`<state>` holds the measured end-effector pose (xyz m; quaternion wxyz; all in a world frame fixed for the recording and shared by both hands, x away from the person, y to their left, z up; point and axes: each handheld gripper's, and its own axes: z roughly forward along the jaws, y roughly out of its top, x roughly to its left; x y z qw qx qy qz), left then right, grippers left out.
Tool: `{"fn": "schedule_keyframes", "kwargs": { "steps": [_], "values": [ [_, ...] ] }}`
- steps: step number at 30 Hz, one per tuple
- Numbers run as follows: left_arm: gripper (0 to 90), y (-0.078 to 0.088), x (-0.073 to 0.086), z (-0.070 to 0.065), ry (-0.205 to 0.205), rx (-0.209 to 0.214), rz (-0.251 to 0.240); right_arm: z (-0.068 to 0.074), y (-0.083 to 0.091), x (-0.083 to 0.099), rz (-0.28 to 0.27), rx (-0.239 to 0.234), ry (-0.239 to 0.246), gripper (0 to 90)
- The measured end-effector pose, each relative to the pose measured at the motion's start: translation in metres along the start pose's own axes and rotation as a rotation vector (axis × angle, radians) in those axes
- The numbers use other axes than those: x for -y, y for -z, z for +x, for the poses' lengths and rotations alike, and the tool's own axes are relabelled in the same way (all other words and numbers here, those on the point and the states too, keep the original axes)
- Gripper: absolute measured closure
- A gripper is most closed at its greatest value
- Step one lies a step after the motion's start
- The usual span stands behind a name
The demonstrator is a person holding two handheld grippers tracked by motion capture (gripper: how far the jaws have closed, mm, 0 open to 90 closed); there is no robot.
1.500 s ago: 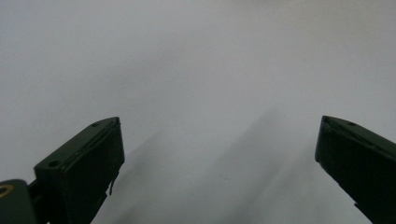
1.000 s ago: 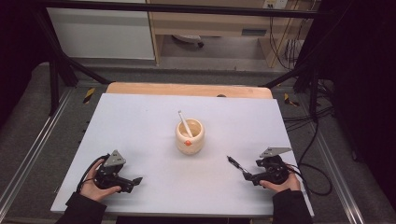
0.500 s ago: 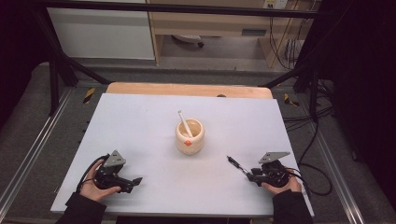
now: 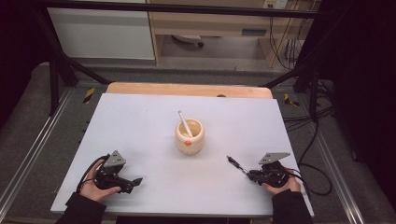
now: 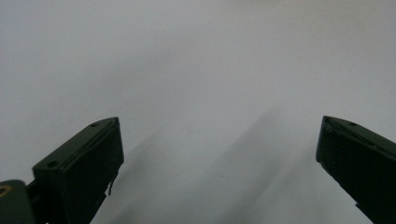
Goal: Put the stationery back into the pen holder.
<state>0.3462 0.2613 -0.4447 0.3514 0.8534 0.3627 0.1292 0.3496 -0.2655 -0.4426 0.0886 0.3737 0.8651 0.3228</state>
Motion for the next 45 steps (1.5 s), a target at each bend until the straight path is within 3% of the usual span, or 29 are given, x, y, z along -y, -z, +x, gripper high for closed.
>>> {"fn": "schedule_keyframes", "kwargs": {
  "steps": [5, 12, 16, 28, 45],
  "values": [
    [0.9, 0.001, 0.000, 0.000, -0.002, 0.002, -0.003, -0.001, 0.001, -0.001, 0.000, 0.001, -0.023, 80.6],
    [0.7, 0.000, -0.001, -0.001, -0.010, 0.007, -0.006, -0.002, 0.009, -0.004, -0.042, -0.013, -0.054, 80.7],
    [0.5, 0.001, -0.002, -0.003, -0.020, 0.015, -0.017, 0.000, 0.013, -0.009, -0.056, -0.018, -0.041, 80.8],
    [1.1, 0.000, -0.007, -0.010, -0.064, 0.011, -0.024, 0.017, 0.008, -0.026, -0.050, -0.098, 0.005, 80.8],
    [2.8, -0.008, -0.022, -0.030, -0.183, 0.005, -0.031, 0.046, -0.014, -0.056, -0.035, -0.206, 0.087, 80.8]
  ]
}}
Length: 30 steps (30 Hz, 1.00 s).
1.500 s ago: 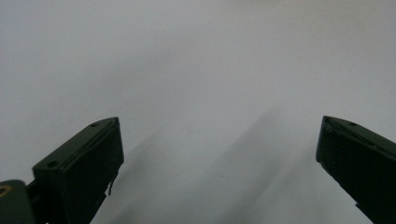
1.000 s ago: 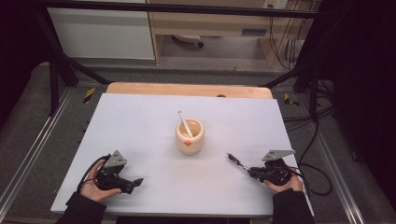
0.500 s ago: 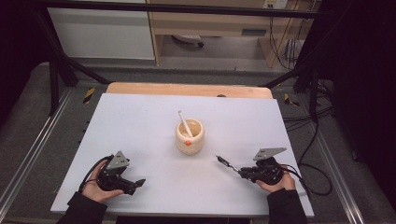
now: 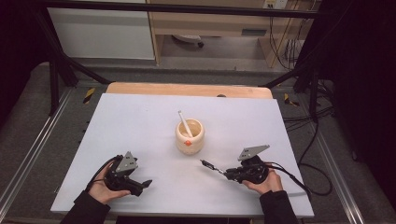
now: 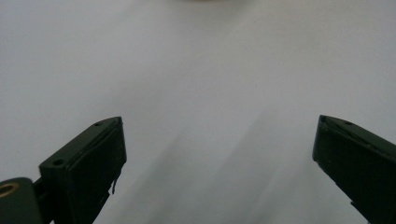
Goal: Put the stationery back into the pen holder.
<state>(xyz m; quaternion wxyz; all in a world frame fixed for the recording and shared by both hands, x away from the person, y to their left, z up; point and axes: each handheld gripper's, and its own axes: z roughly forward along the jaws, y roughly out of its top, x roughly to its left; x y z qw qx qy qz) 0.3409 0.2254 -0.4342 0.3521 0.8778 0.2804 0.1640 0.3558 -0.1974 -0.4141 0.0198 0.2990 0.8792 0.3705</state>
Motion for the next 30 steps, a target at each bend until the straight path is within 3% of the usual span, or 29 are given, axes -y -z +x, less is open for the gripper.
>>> {"fn": "schedule_keyframes", "kwargs": {
  "steps": [9, 22, 30],
  "values": [
    [4.5, -0.005, -0.014, -0.009, -0.078, -0.006, -0.008, 0.010, -0.014, -0.019, 0.005, -0.029, 0.035, 80.8],
    [5.9, -0.016, -0.039, -0.027, -0.253, -0.028, 0.011, 0.023, -0.030, -0.047, 0.012, -0.056, 0.089, 80.8],
    [6.6, -0.022, -0.047, -0.036, -0.357, -0.042, -0.006, 0.030, -0.038, -0.060, 0.040, -0.071, 0.107, 80.8]
  ]
}}
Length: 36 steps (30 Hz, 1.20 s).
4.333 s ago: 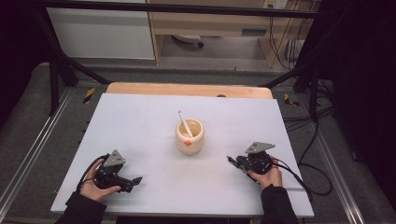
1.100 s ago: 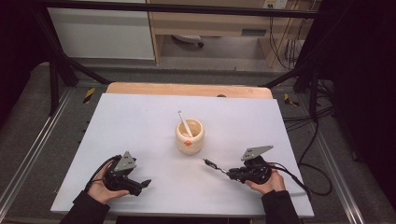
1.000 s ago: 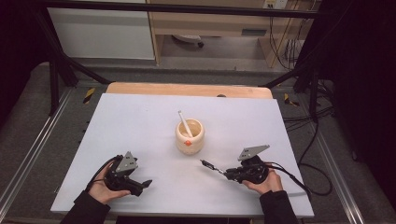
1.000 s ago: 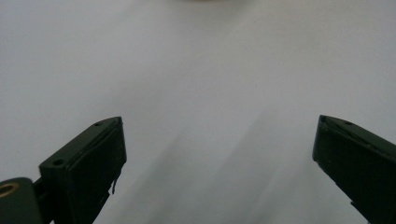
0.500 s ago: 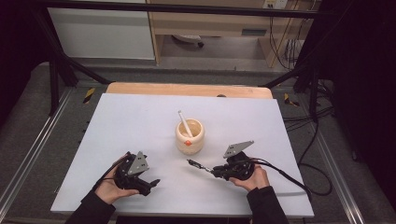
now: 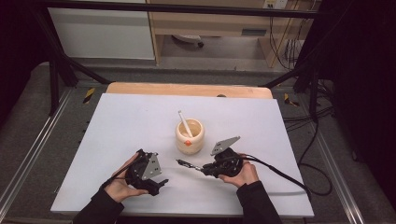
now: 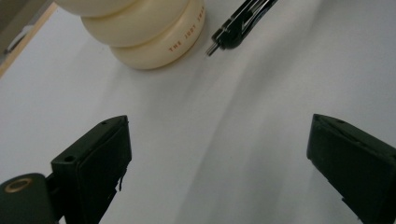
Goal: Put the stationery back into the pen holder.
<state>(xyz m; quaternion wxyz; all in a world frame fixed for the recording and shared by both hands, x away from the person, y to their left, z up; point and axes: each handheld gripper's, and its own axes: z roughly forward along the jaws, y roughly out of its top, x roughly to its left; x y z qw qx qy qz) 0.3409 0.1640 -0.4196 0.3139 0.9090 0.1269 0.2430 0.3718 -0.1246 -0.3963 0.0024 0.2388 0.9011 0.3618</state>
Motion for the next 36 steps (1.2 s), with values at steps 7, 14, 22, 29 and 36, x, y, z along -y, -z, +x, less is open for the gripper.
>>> {"fn": "schedule_keyframes", "kwargs": {
  "steps": [7, 14, 22, 29, 36],
  "values": [
    [9.2, -0.004, -0.009, -0.006, -0.104, -0.015, 0.000, 0.005, -0.009, -0.011, 0.017, -0.017, 0.020, 80.8],
    [20.4, -0.008, -0.020, -0.014, -0.215, -0.037, -0.025, 0.009, -0.015, -0.020, 0.030, -0.029, 0.030, 80.8],
    [36.6, -0.016, -0.029, -0.024, -0.365, -0.070, -0.030, 0.010, -0.015, -0.021, 0.017, -0.036, 0.016, 80.8],
    [47.6, -0.026, -0.036, -0.036, -0.480, -0.106, -0.030, 0.012, -0.017, -0.024, 0.022, -0.044, 0.013, 80.8],
    [61.6, -0.029, -0.039, -0.041, -0.555, -0.141, -0.045, 0.015, -0.018, -0.027, 0.029, -0.037, 0.009, 80.8]
  ]
}}
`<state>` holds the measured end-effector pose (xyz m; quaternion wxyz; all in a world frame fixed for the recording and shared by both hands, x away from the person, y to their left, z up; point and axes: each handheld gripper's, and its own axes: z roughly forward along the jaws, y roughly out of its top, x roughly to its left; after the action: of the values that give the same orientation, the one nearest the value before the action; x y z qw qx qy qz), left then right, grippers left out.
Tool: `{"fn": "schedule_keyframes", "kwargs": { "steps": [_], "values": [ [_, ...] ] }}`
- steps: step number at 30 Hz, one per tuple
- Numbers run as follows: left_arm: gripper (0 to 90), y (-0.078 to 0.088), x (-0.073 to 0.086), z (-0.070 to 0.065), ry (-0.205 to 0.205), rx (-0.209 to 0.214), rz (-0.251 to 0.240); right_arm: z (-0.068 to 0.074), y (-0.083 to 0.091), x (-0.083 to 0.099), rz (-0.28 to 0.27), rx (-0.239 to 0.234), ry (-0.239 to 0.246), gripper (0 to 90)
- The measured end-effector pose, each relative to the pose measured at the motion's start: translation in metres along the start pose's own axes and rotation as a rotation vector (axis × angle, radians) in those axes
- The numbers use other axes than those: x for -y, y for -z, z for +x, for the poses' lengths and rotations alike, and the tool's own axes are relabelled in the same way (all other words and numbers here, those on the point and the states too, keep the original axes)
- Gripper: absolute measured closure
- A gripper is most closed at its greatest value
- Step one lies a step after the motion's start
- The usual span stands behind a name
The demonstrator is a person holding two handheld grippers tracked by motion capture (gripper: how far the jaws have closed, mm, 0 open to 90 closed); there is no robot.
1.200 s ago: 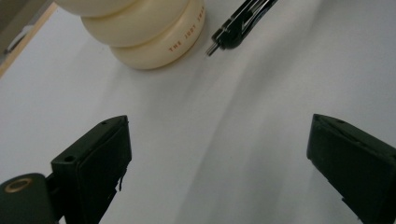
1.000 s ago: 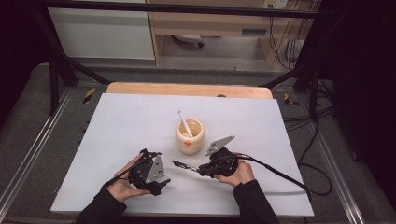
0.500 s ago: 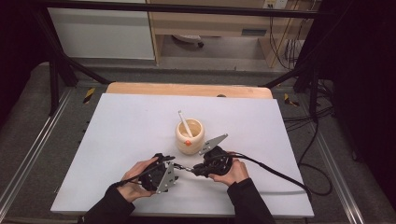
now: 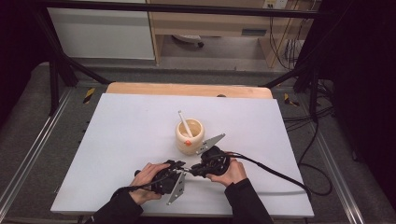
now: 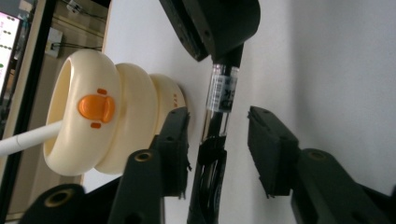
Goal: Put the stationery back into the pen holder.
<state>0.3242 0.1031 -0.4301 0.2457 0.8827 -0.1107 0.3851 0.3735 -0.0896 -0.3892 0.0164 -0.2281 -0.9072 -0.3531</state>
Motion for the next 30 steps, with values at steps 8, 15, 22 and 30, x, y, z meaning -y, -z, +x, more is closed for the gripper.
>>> {"fn": "schedule_keyframes", "kwargs": {
  "steps": [8, 15, 22, 30],
  "values": [
    [71.4, -0.0023, -0.0021, -0.0020, -0.039, -0.020, -0.007, 0.0000, 0.0006, -0.0004, -0.008, -0.004, -0.003, 80.8],
    [76.8, -0.0027, -0.0022, -0.0034, -0.073, -0.035, -0.011, -0.0008, -0.0008, -0.0007, -0.010, -0.012, -0.015, 80.8],
    [78.5, -0.0033, -0.0020, -0.0051, -0.092, -0.040, -0.007, -0.0008, -0.0020, -0.0006, -0.010, -0.014, -0.022, 80.7],
    [78.8, -0.0013, -0.0017, -0.0036, -0.085, -0.046, -0.003, -0.0011, -0.0003, -0.0003, -0.027, -0.023, -0.031, 78.1]
  ]
}}
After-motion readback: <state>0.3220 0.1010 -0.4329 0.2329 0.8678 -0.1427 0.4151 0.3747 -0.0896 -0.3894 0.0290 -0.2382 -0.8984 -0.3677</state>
